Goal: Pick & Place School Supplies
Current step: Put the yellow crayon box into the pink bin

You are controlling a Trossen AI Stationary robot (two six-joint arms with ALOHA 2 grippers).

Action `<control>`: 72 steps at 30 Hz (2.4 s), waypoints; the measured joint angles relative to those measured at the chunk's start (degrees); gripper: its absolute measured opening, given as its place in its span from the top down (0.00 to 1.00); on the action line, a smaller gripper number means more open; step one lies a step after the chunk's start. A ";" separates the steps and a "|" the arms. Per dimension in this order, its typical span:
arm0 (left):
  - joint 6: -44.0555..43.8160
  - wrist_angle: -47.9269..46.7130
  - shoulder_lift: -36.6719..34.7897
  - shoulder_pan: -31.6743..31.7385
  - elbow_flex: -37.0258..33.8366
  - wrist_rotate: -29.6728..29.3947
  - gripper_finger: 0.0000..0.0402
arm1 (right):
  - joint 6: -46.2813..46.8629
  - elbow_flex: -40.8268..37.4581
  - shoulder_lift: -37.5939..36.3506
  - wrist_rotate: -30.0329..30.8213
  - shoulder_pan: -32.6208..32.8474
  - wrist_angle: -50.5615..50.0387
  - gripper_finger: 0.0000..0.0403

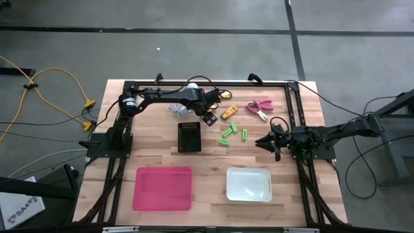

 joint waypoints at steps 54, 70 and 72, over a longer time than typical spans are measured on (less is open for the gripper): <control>0.03 2.22 2.45 -0.17 -0.09 1.96 0.68 | 0.01 0.00 0.00 -0.02 0.00 -0.02 0.82; 0.31 1.93 -1.50 -1.26 -0.04 1.95 0.68 | 0.00 -0.01 0.01 -0.02 0.00 -0.02 0.82; 0.33 1.11 -2.37 -1.64 -0.04 1.95 0.68 | -0.01 0.00 0.00 -0.02 0.00 -0.02 0.82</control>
